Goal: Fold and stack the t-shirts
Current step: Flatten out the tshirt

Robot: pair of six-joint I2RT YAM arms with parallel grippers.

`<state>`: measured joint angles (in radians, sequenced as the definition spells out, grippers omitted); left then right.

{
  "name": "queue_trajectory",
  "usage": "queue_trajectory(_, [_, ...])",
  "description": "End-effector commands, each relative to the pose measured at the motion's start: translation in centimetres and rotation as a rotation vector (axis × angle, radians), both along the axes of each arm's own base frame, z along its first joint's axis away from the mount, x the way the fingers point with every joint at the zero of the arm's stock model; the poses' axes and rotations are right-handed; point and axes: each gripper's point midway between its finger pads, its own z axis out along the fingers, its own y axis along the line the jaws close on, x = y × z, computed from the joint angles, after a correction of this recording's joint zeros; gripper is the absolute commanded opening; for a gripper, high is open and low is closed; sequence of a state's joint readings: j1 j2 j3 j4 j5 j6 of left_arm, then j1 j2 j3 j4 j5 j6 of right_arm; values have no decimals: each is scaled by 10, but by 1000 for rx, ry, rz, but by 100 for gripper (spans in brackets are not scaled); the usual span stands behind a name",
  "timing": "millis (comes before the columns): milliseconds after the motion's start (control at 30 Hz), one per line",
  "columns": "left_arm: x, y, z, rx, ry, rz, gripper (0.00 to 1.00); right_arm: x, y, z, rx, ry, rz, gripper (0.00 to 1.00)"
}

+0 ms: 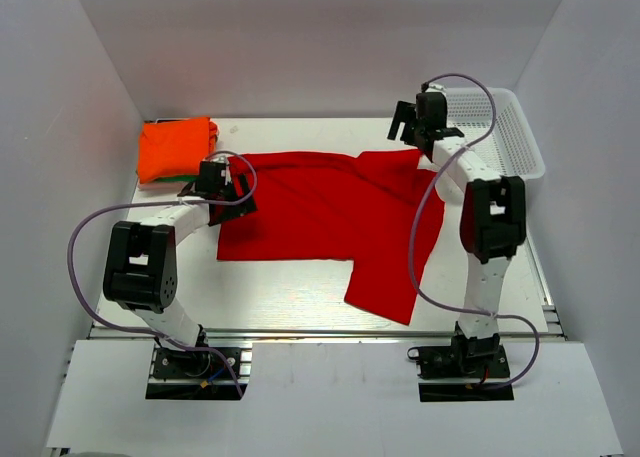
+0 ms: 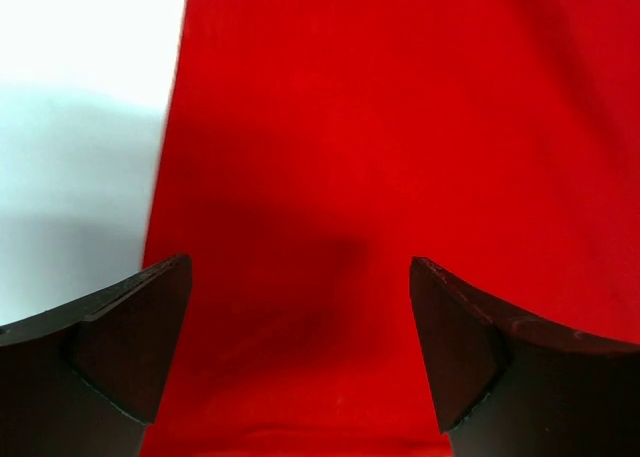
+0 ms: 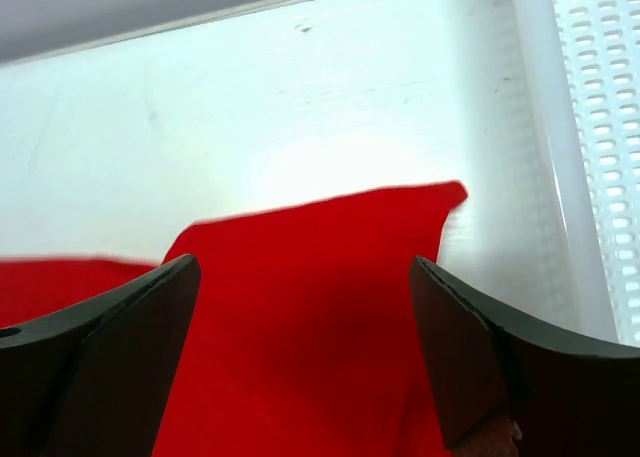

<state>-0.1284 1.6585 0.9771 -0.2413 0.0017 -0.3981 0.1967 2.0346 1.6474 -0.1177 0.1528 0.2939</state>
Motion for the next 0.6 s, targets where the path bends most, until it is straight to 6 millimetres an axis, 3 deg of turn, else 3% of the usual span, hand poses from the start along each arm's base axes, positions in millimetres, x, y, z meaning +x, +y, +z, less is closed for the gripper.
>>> queue_trajectory(0, [-5,-19,14,-87,-41,-63,100,14,-17,-17,-42,63,-128,90])
queue_trajectory(33, [-6,-21,9,-93,-28,-69,100,27,-20,-10,-42,48,-168,90])
queue_trajectory(67, [-6,-23,9,-102,-27,-77,100,28,-21,-28,-63,90,-173,90])
queue_trajectory(100, [-7,-23,4,-101,-12,-76,100,35,-24,-20,-73,72,-191,90])
queue_trajectory(133, [-8,-23,-1,-100,1,-75,100,39,-28,-33,-95,93,-222,90])
queue_trajectory(200, [-6,-23,-1,-100,1,-75,100,42,-33,-37,-112,96,-243,90])
queue_trajectory(433, [-9,-18,-5,-76,19,-68,100,39,-47,-67,-154,140,-304,90])
queue_trajectory(567, [-10,-15,-8,-60,35,-56,100,35,-42,-87,-146,184,-294,87])
